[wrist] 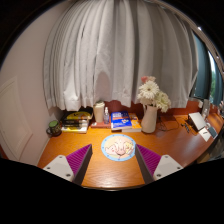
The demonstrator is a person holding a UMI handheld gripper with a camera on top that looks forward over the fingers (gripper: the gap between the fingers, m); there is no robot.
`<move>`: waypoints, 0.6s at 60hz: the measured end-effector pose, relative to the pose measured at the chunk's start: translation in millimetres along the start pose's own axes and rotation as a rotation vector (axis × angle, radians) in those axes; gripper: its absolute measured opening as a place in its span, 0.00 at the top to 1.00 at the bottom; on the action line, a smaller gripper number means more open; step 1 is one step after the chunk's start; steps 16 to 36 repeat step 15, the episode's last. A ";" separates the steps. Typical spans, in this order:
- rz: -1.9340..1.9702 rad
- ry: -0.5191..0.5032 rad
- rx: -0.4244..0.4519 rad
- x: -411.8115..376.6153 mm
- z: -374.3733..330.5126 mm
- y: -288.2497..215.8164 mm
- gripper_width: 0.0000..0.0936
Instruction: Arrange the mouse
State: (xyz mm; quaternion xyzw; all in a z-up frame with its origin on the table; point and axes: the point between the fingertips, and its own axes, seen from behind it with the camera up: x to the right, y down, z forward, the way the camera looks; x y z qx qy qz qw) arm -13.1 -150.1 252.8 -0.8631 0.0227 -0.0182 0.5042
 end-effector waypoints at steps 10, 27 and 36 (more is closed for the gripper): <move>-0.015 0.003 -0.007 -5.6 -13.0 10.8 0.08; -0.020 -0.001 -0.007 -9.5 -17.3 14.0 0.08; -0.020 -0.001 -0.007 -9.5 -17.3 14.0 0.08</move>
